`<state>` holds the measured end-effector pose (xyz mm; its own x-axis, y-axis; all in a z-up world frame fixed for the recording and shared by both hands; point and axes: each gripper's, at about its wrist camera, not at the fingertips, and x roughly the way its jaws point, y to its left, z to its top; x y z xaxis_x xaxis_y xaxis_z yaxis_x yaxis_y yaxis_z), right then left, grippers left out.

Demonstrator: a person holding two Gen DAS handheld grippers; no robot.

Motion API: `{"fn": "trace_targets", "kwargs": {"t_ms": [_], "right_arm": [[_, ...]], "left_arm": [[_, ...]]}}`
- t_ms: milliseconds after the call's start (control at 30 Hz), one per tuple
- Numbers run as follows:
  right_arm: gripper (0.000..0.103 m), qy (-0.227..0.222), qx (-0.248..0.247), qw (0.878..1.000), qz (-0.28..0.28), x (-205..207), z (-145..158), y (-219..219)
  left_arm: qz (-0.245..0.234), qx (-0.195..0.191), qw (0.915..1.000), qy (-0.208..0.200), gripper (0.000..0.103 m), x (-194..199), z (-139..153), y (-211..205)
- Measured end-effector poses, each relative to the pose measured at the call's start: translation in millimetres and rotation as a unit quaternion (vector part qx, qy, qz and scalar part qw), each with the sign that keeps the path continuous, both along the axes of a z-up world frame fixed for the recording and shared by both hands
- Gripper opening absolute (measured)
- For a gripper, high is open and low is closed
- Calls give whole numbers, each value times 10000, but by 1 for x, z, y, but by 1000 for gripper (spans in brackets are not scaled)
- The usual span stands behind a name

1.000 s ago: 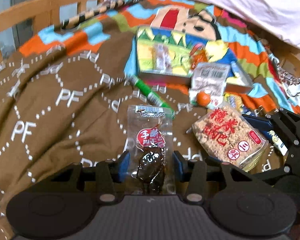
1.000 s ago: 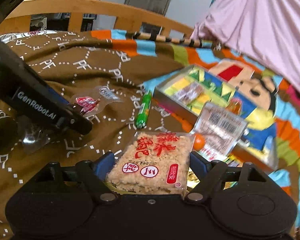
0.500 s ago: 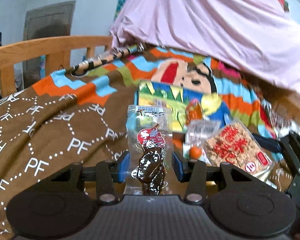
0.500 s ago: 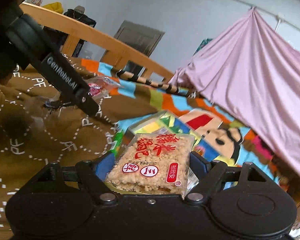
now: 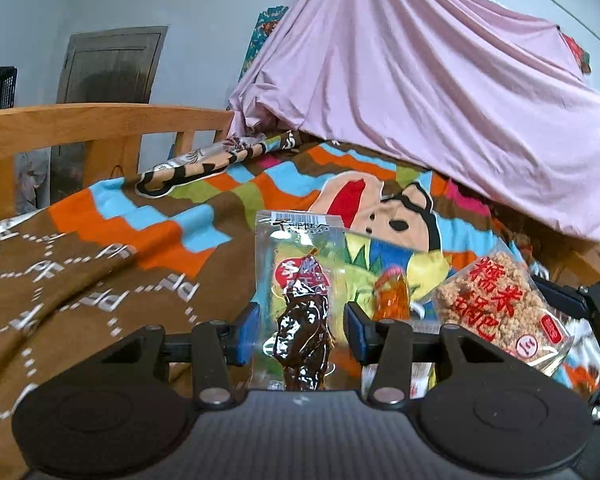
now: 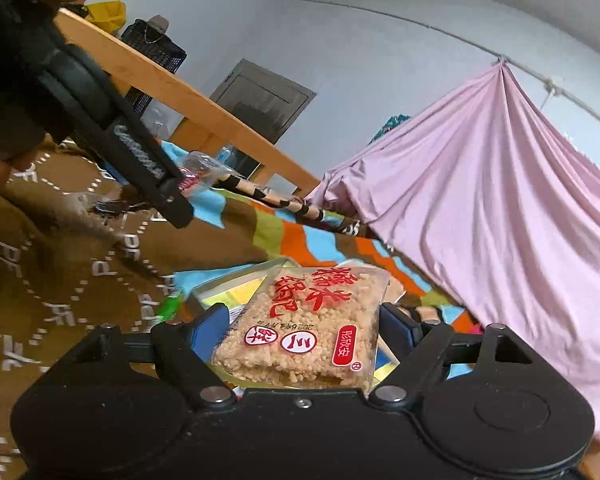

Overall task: Organize snacks
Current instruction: 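Carry both packets over the metal tray and release them inside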

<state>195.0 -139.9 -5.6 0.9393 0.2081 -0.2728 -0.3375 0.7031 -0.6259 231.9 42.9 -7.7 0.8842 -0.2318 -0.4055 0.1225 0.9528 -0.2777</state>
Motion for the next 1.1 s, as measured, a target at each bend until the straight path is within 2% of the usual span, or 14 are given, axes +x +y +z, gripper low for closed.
{"fn": "trace_targets", "kwargs": {"t_ms": [133, 267, 367, 467, 533, 633, 833, 900, 933, 1100], "right_arm": [[82, -167, -178, 9997, 33, 29, -2, -2], [82, -235, -65, 9996, -146, 71, -8, -7], [82, -153, 180, 9991, -351, 105, -15, -10], [82, -53, 296, 9988, -387, 134, -24, -10], [82, -14, 265, 9989, -381, 149, -32, -7], [82, 137, 280, 9988, -382, 169, -43, -3], [82, 844, 564, 9933, -551, 192, -68, -9], [77, 932, 612, 9919, -605, 195, -73, -10], [67, 963, 646, 9911, -651, 197, -73, -10], [67, 1118, 767, 9884, -679, 200, -73, -9]], "left_arm": [[-21, 42, 9997, -242, 49, 32, 3, -14], [-66, 33, 9992, -385, 49, 73, 2, -25], [-279, -22, 9993, -251, 49, 103, -6, -31], [-493, 248, 9984, -81, 49, 125, -16, -37], [-481, 301, 9984, -23, 49, 133, -24, -38], [-486, 50, 9987, 172, 49, 150, -35, -33], [-411, -282, 9981, 368, 50, 169, -48, -23], [-429, -260, 9982, 343, 49, 172, -51, -24], [-443, -221, 9982, 324, 50, 172, -53, -26], [-480, 15, 9982, 356, 50, 174, -61, -37]]}}
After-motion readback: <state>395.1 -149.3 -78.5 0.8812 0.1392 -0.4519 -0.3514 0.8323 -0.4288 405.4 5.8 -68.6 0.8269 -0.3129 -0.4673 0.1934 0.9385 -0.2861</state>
